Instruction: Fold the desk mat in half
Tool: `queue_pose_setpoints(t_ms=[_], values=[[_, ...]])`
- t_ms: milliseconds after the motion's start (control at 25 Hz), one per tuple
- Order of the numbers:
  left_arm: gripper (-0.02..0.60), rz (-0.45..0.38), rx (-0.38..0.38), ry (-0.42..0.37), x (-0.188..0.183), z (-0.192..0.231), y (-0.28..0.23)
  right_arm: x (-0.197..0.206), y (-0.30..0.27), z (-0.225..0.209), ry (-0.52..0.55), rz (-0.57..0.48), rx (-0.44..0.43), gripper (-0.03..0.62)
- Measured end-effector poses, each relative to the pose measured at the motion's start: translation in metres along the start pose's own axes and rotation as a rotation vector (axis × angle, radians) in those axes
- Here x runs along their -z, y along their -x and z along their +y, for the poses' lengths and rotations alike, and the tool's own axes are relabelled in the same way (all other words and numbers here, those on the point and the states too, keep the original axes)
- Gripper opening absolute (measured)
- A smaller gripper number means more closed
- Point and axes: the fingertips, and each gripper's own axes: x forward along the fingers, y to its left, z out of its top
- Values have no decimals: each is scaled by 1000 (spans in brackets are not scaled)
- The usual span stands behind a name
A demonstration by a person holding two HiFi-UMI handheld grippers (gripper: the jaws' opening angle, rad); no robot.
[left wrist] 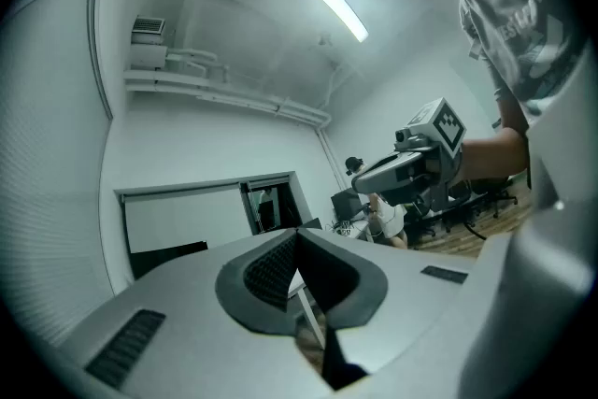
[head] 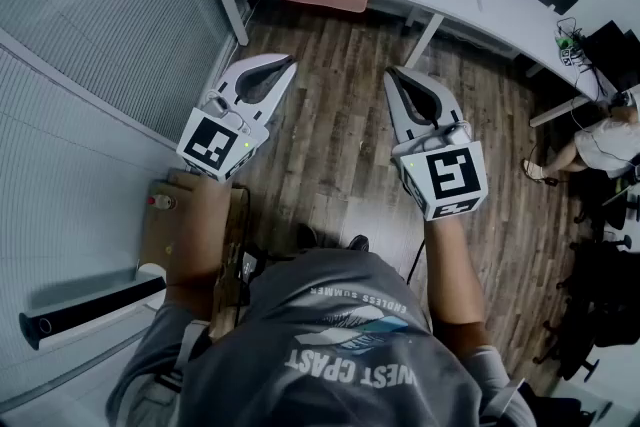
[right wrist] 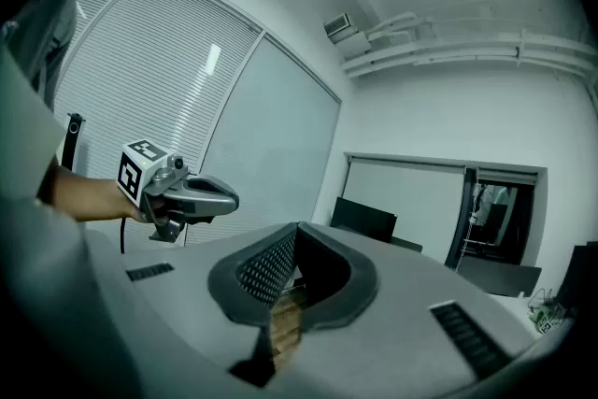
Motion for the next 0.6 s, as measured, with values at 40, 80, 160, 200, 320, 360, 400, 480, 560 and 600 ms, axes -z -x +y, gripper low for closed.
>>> queue_pose_setpoints(t_ms=[40, 80, 160, 200, 320, 360, 400, 480, 560, 600], values=[[17, 0, 0, 2, 1, 1, 1, 0, -1, 1, 0, 1, 0, 26], [17, 1, -1, 3, 2, 1, 3, 0, -1, 2, 0, 2, -1, 26], [17, 2, -1, 6, 3, 4, 4, 0, -3, 3, 0, 4, 0, 26], [18, 1, -1, 9, 4, 5, 4, -1, -5, 4, 0, 5, 0, 26], [17, -5, 2, 18, 9, 11, 5, 0, -12, 8, -6, 11, 0, 26], [17, -5, 2, 22, 11, 13, 6, 1, -15, 9, -6, 13, 1, 26], [17, -4, 4, 24, 13, 15, 6, 1, -18, 9, -7, 15, 2, 26], [17, -8, 5, 24, 15, 20, 7, 2, -22, 11, -13, 15, 5, 26], [17, -16, 4, 24, 16, 26, 9, 2, -26, 12, -22, 9, 7, 26], [17, -21, 3, 27, 17, 29, 10, 2, -28, 12, -28, 6, 7, 26]])
